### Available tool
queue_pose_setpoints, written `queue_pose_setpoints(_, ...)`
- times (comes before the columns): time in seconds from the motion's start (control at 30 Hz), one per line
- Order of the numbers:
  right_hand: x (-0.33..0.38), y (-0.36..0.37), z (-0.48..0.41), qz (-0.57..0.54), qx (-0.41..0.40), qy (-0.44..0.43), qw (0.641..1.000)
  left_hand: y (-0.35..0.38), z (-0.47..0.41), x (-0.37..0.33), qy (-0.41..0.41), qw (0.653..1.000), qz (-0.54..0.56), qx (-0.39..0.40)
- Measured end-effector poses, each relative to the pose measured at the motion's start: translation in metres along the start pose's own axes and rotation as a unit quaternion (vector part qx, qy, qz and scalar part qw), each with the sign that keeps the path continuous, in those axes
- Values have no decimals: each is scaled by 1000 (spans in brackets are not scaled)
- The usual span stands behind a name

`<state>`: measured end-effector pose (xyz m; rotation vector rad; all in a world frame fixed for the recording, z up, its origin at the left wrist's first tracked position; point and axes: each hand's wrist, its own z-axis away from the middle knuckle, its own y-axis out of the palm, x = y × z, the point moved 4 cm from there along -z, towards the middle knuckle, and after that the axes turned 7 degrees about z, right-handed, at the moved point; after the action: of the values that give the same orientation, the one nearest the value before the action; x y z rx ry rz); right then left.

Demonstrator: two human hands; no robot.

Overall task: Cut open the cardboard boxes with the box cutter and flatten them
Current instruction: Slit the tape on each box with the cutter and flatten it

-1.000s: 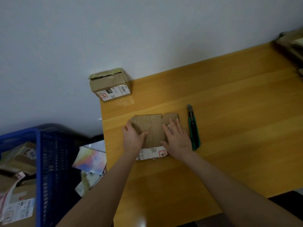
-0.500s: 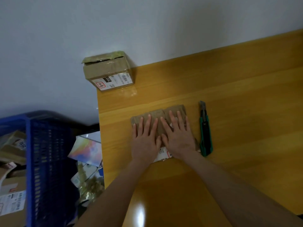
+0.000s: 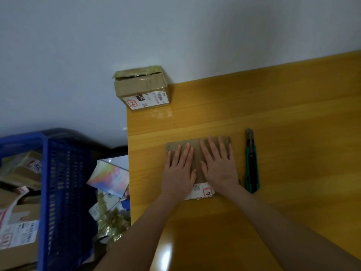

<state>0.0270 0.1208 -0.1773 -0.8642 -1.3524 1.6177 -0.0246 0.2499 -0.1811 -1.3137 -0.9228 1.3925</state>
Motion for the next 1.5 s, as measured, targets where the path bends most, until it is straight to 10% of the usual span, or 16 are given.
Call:
queue_pose_setpoints(0.83, 2, -8, 8, -17, 41, -5, 999, -2, 11, 3, -74, 992, 65, -75)
queue_pose_setpoints(1.03, 3, -18, 75, -29, 132, 44, 990, -23, 41, -7, -265, 934, 238, -33)
queue_pose_setpoints(1.13, 8, -21, 94, -58, 173, 59, 981, -38, 44, -7, -359, 852, 379, -39)
queue_pose_setpoints(1.3, -12, -62, 99, -158, 114, 123, 973, -83, 36, -11, -341, 829, 439, -57)
queue_pose_setpoints(1.5, -87, -123, 102, -488, -20, 291, 822, -138, -10, -71, -275, 807, 513, -100)
